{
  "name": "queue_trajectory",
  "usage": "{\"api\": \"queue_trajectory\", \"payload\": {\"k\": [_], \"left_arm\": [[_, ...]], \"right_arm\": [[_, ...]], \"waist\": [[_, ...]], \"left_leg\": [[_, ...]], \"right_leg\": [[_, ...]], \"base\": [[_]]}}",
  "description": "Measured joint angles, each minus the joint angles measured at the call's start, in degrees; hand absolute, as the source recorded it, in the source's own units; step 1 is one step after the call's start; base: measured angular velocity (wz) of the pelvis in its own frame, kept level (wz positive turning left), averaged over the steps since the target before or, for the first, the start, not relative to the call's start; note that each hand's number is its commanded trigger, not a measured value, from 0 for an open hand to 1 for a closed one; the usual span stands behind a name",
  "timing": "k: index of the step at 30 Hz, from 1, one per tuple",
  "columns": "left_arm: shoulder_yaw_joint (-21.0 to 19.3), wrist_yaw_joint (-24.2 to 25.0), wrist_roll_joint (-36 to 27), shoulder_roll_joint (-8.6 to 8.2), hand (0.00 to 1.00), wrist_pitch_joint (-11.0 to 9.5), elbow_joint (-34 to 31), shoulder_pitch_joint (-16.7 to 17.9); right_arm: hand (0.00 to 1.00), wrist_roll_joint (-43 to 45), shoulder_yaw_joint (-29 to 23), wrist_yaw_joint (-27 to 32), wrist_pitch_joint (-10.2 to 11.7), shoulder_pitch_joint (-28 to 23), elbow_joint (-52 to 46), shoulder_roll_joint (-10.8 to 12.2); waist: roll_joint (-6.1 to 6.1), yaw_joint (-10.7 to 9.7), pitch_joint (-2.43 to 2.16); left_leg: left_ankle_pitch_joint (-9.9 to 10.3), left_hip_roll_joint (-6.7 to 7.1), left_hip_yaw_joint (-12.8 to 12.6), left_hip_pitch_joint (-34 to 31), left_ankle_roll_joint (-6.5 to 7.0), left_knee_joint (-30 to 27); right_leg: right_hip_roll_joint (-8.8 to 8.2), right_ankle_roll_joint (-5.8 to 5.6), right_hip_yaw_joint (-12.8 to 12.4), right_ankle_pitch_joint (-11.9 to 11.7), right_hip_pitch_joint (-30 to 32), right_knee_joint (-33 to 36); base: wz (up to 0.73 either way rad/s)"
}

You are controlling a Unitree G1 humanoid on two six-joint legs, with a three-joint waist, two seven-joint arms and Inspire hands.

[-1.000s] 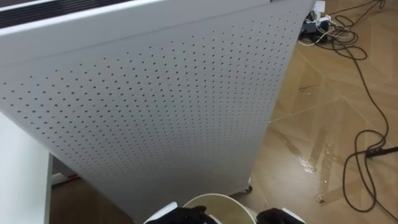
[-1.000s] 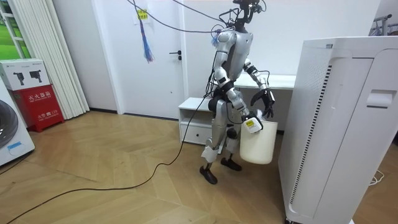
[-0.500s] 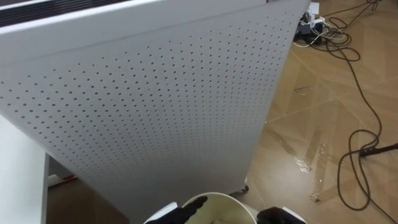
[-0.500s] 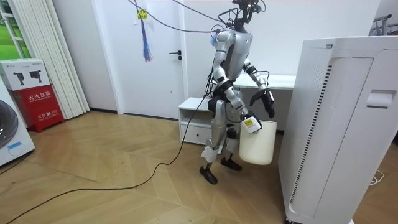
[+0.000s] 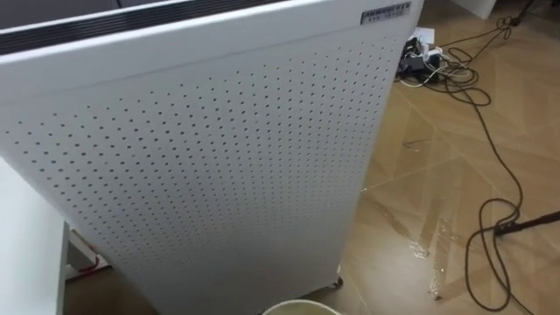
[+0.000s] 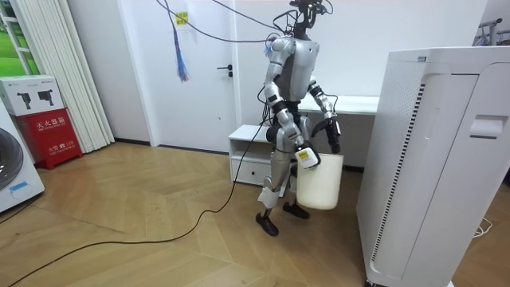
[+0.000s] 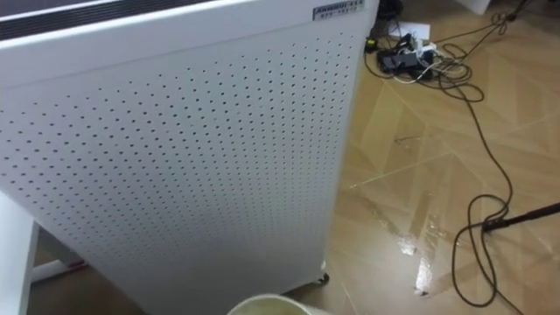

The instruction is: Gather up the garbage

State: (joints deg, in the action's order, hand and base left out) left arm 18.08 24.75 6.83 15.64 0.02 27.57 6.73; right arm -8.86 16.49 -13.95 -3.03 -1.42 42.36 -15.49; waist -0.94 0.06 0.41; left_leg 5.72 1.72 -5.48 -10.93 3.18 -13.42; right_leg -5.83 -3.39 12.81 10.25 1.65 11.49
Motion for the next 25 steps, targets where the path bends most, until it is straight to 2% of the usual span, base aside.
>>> {"api": "queue_trajectory", "payload": {"k": [3,5,8,9,10,14,17,20,22,25], "left_arm": [[-0.01,-0.74,-4.35,-0.69,0.00,-0.92,4.20,1.76],[0.02,-0.95,-6.76,-0.79,0.00,-0.96,6.76,2.27],[-0.02,-1.73,-11.17,-1.46,0.00,-2.04,11.49,2.39],[-0.04,-1.76,-12.16,-1.63,0.00,-2.29,13.28,2.46],[-0.08,-1.75,-12.54,-1.69,0.00,-2.35,13.94,2.50],[-1.87,-2.13,-13.81,-2.26,0.00,-2.82,16.91,3.18],[-3.25,-2.58,-14.18,-3.11,0.00,-3.96,19.75,3.05],[-5.94,-2.96,-14.29,-4.27,0.00,-4.30,22.65,3.37],[-6.91,-3.41,-17.61,-4.67,0.00,-4.36,25.38,3.31],[-10.26,-4.81,-22.53,-5.71,0.00,-4.36,29.06,3.66]], "right_arm": [[1.00,0.49,-0.22,0.27,0.01,-2.74,0.26,-0.36],[1.00,0.64,-0.23,0.65,0.19,-3.10,1.15,-0.22],[1.00,0.73,-0.60,0.69,0.90,-3.21,5.00,-0.08],[1.00,1.02,-0.68,0.70,1.30,-3.21,6.36,0.15],[1.00,1.19,-0.99,0.69,1.38,-3.25,6.76,0.26],[1.00,1.05,-2.35,0.85,2.73,-3.68,9.58,1.20],[1.00,0.68,-4.60,0.89,3.82,-3.71,12.33,1.93],[1.00,0.21,-6.53,1.39,4.27,-4.46,13.52,2.56],[1.00,-0.15,-7.35,2.06,4.51,-4.16,16.06,3.24],[1.00,-0.37,-11.59,2.41,4.52,-3.67,20.32,4.66]], "waist": [[-0.04,0.29,-0.02],[-0.12,0.22,-0.08],[-0.28,0.49,-0.08],[-0.16,0.64,-0.35],[-0.12,0.67,-0.37],[-0.45,0.53,-0.19],[-0.33,0.39,-0.38],[-0.34,0.42,-0.33],[-0.38,0.28,-0.35],[-0.79,0.23,-0.38]], "left_leg": [[0.01,-0.02,-0.45,1.76,0.01,0.47],[-0.01,-0.02,-0.69,2.44,-0.03,0.70],[-0.05,-0.04,-1.13,3.65,-0.10,0.81],[-0.07,-0.09,-1.35,3.77,-0.13,0.75],[-0.08,-0.12,-1.44,3.82,-0.13,0.71],[0.03,-0.08,-1.88,4.62,-0.19,0.91],[0.07,-0.10,-1.84,4.84,-0.26,1.31],[0.28,-0.11,-2.03,5.52,-0.55,1.76],[0.70,-0.19,-2.07,6.20,-0.76,1.79],[1.01,-0.19,-2.07,7.50,-1.09,2.48]], "right_leg": [[-0.13,0.01,-0.28,0.00,-1.27,-0.11],[-0.10,0.14,-0.26,0.04,-2.01,-0.60],[-0.02,0.43,-1.02,0.38,-2.84,-0.84],[0.04,0.46,-1.35,0.45,-2.87,-0.79],[0.05,0.46,-1.44,0.45,-2.87,-0.77],[0.05,0.42,-1.56,0.49,-3.69,-1.14],[0.14,0.49,-1.64,0.42,-3.98,-1.71],[0.21,0.55,-1.66,0.39,-4.71,-1.98],[0.27,0.64,-1.65,0.46,-5.44,-2.13],[0.35,0.78,-1.61,0.64,-6.70,-2.97]], "base": [[-0.11],[-0.08],[-0.07],[-0.11],[-0.08],[-0.02],[0.00],[-0.01],[-0.05],[0.00]]}}
